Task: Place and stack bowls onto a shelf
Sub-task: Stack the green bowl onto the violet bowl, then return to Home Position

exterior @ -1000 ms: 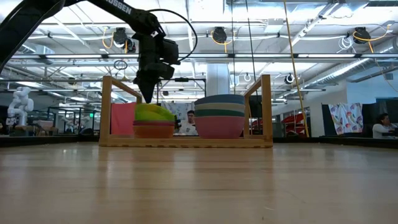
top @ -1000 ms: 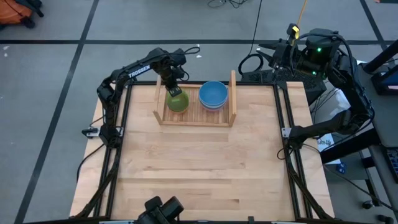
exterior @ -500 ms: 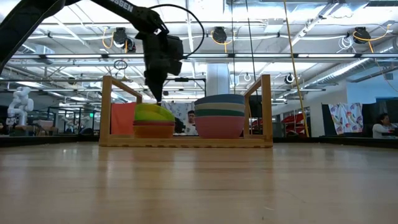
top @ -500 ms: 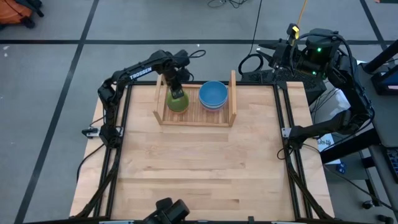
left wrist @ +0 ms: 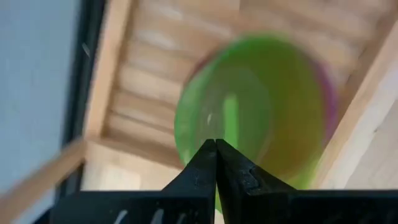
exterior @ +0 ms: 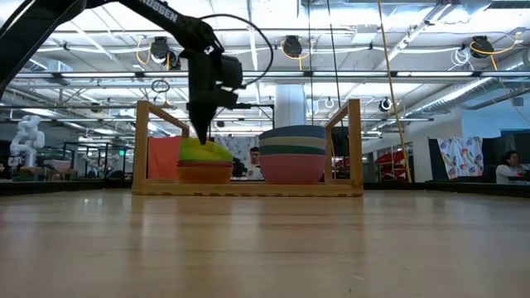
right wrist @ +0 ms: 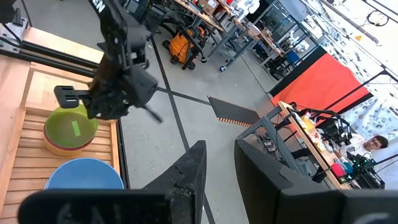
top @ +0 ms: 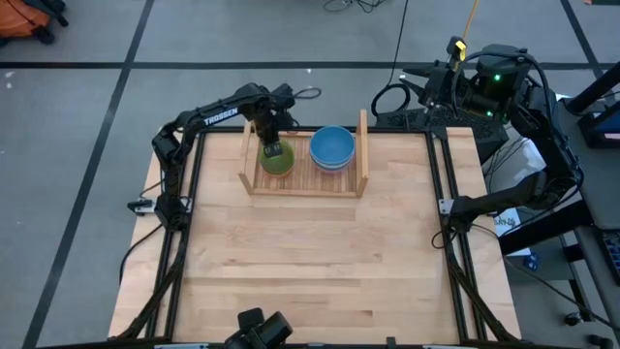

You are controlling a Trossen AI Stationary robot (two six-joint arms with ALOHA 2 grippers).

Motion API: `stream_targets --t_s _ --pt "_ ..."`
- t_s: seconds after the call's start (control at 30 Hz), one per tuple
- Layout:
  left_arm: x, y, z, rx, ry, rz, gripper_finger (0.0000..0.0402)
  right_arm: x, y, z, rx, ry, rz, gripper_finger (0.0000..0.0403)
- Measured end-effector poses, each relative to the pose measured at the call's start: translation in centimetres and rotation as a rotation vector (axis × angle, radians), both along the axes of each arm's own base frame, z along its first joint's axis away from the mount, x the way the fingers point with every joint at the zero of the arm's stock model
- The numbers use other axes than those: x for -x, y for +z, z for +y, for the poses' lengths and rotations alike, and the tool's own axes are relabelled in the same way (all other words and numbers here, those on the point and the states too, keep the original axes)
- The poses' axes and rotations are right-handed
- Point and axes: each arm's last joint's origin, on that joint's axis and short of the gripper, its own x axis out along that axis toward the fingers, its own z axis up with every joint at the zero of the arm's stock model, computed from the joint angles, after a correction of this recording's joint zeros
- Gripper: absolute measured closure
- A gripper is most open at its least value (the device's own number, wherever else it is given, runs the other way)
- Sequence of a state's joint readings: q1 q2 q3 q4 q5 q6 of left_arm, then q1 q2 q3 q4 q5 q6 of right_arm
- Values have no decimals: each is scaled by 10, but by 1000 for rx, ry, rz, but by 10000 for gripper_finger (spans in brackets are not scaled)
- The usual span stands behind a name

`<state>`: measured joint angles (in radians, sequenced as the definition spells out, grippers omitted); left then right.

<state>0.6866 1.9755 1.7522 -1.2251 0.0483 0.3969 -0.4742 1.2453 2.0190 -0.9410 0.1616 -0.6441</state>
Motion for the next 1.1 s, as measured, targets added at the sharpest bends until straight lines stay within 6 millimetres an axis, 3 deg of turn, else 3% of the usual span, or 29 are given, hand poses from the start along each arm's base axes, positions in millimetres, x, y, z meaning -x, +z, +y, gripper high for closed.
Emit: stream_targets --t_s 0.27,0.4,0.5,0.63,0.83,0.93,1.1 --pt "12 -36 -9 70 -4 122 400 0 0 0 3 1 2 325" --pt "11 -32 -7 59 0 109 400 0 0 0 21 7 15 325" --pt "5 -16 -4 28 8 70 400 0 0 0 19 6 14 325" --pt "-5 24 -6 -24 -6 6 400 0 0 0 20 0 15 325" --pt "-15 116 -30 -153 -69 -174 400 4 1 -1 41 -92 21 325" --pt "-8 158 -48 -195 -93 -297 399 11 4 3 38 -98 -7 325" --pt "18 201 -79 -258 -104 -487 397 28 10 11 70 -93 -42 325"
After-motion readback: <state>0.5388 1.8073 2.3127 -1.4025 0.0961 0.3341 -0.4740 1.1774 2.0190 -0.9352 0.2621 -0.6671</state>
